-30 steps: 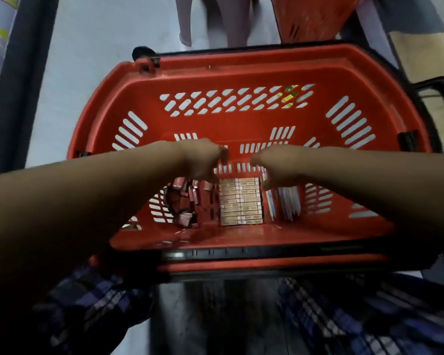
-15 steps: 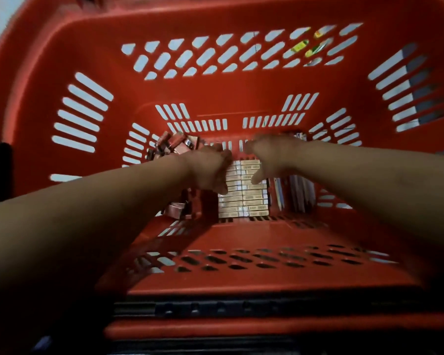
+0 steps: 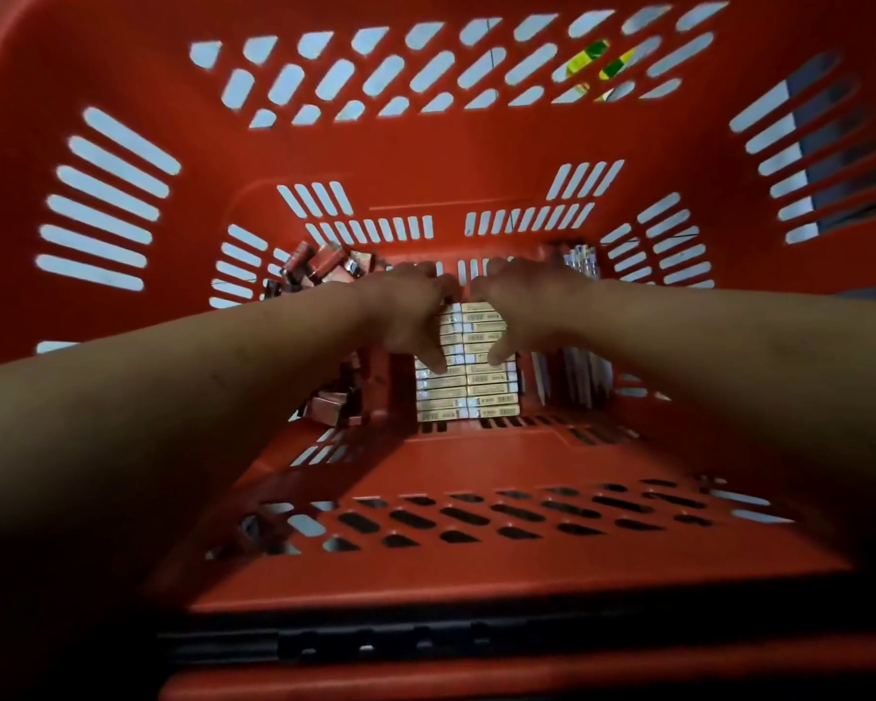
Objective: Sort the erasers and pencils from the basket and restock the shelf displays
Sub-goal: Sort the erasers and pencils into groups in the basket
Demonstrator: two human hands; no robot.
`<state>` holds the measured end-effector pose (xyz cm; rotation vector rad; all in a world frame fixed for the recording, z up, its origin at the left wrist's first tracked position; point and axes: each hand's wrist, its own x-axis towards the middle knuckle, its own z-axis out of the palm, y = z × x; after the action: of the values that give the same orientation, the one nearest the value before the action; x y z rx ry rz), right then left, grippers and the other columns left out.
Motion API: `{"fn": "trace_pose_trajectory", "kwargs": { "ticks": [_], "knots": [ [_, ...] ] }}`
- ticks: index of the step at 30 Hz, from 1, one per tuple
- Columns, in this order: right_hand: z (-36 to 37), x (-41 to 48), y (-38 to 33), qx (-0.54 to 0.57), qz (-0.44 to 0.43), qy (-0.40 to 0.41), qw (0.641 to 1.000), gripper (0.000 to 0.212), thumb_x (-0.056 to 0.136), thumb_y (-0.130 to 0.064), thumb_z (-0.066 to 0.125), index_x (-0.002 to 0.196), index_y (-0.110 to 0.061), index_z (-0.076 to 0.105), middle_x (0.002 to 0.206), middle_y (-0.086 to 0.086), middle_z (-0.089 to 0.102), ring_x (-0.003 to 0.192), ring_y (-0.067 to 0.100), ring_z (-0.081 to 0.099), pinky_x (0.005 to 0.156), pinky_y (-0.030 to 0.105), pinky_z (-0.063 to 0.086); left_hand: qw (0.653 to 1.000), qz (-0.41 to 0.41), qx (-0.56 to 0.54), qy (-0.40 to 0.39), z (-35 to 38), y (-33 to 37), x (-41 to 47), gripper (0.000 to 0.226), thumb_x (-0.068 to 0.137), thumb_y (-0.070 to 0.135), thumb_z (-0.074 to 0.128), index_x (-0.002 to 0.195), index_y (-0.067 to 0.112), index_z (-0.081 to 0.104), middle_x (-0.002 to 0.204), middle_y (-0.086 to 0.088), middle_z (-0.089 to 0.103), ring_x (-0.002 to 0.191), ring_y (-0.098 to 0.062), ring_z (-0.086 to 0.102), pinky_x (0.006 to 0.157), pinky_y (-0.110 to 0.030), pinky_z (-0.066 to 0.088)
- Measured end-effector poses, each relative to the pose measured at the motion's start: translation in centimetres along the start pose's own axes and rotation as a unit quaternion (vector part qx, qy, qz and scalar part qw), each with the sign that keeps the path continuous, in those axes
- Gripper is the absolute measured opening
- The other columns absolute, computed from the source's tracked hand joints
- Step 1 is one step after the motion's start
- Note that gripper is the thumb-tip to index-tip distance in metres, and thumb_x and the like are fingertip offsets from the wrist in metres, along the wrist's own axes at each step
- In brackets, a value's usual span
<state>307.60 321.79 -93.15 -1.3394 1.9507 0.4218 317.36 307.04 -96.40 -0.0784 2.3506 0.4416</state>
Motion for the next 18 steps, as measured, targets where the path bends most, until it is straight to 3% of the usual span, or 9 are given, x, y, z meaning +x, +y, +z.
{"fn": "trace_pose_trajectory", "kwargs": {
  "ticks": [5,12,18],
  "knots": [
    [-0.04,0.11,0.21,0.004,-0.004,-0.004,1.0,0.091,0.074,-0.06,0.08,0.148,-0.025,0.041,0.144,0.006,0.047,0.13,0.03,0.049,0.1,0.048,0.046,1.0,0.002,-0.028,0.003,-0.17,-0.06,0.47,0.094,0.066,0.049,0.091,0.144,0.021,0.045,0.117,-0.005,0.05,0.113,-0.029,0.054,0.085,-0.031,0.041],
    [0.01,0.33,0.59,0.03,-0.007,-0.005,1.0,0.09,0.073,-0.057,0.082,0.147,-0.024,0.043,0.146,0.005,0.047,0.128,0.029,0.052,0.096,0.043,0.044,0.999,0.018,-0.025,0.01,-0.58,0.25,0.43,0.087,0.073,0.045,0.089,0.143,0.017,0.047,0.122,-0.004,0.055,0.106,-0.019,0.048,0.083,-0.025,0.033],
    [0.09,0.26,0.65,0.031,-0.005,0.0,0.999,0.088,0.073,-0.057,0.082,0.146,-0.025,0.044,0.144,0.003,0.049,0.128,0.027,0.051,0.099,0.043,0.042,1.0,0.011,-0.026,0.004,-0.67,0.53,0.46,0.086,0.071,0.041,0.09,0.143,0.017,0.048,0.129,-0.006,0.059,0.113,-0.024,0.054,0.084,-0.025,0.034]
  ]
}}
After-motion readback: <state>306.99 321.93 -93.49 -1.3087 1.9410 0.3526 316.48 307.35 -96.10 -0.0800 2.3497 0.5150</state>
